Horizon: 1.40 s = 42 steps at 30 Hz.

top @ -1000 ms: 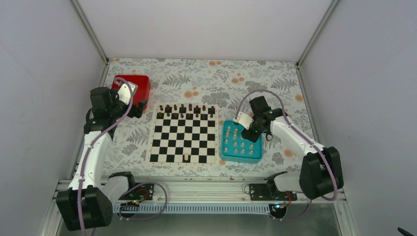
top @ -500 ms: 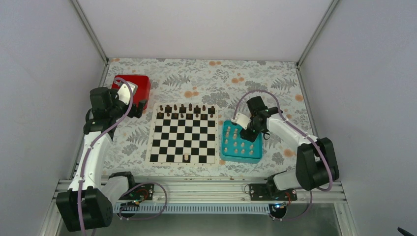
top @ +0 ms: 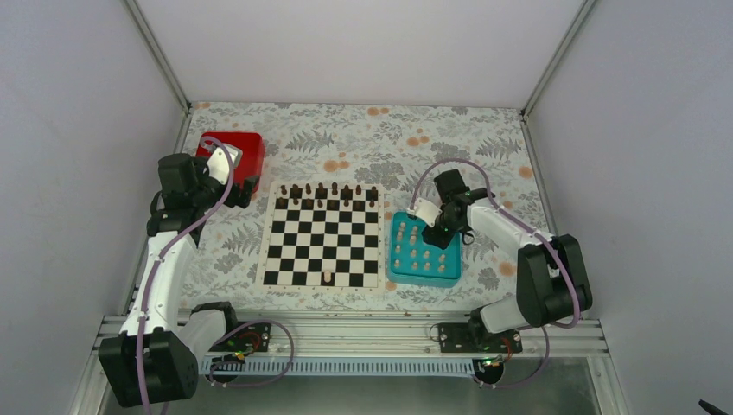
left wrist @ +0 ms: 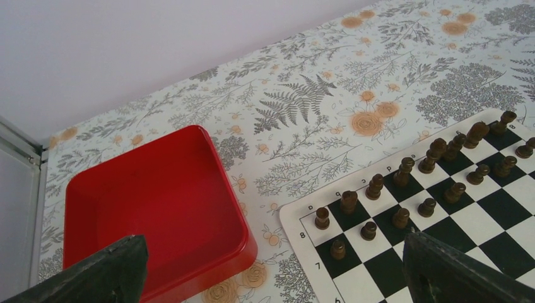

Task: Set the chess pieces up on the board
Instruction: Pick up the chess piece from the storage box, then place the chess piece on the chessboard.

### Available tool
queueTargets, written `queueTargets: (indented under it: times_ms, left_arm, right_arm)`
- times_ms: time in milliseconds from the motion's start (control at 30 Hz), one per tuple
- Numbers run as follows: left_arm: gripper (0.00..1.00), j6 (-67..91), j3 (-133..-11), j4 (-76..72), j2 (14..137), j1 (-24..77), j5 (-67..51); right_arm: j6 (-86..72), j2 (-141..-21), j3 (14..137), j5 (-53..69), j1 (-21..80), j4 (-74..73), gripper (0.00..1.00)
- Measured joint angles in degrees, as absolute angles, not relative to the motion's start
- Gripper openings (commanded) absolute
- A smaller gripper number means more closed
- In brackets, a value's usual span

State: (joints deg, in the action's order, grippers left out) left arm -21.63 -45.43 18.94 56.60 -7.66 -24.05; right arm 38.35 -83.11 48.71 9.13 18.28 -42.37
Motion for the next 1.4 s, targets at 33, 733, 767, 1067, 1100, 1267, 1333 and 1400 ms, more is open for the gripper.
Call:
queueTargets:
  times_ms: [33,733,767,1067,1100,1267,1333,1400]
  left_arm:
    - [1.00,-21.6,-45.4,18.9,56.6,-7.7,-24.1]
    - [1.00,-21.6,-45.4,18.9,56.6,-7.7,-24.3]
    - [1.00,-21.6,-45.4,18.9,56.6,-7.7,-24.3]
    - [1.00,-21.6,-45.4,18.9,56.6,-7.7,-24.8]
    - [1.00,-21.6,-45.4,18.9,56.6,-7.7,-24.8]
    - [1.00,-21.6,-45.4,18.9,56.6,-7.7,-24.9]
    - [1.00,-21.6,-45.4,18.9,56.6,-7.7,-24.8]
    - [1.00,-21.6,-45.4,18.9,56.6,-7.7,-24.7]
  right_arm:
    - [38.4,-83.2,48.7,9.0,18.2,-42.2,0.32]
    - [39.4,-84.2,48.1,9.8,17.5,-41.3,0.05]
    - [39.4,-83.5,48.2,9.8,17.5,-42.0,0.04]
    - [38.9,-78.0,60.3,10.0,21.0,-52.2,0.04]
    - [38.5,-78.0,62.4,9.9,22.6,-53.1,0.05]
    - [35.8,-80.4,73.8,9.6,34.7,-56.6,0.05]
    - [34.9,-83.4,78.2,9.6,39.7,-57.2,0.05]
    - [34.3,-86.9,81.5,9.6,43.5,-57.8,0.06]
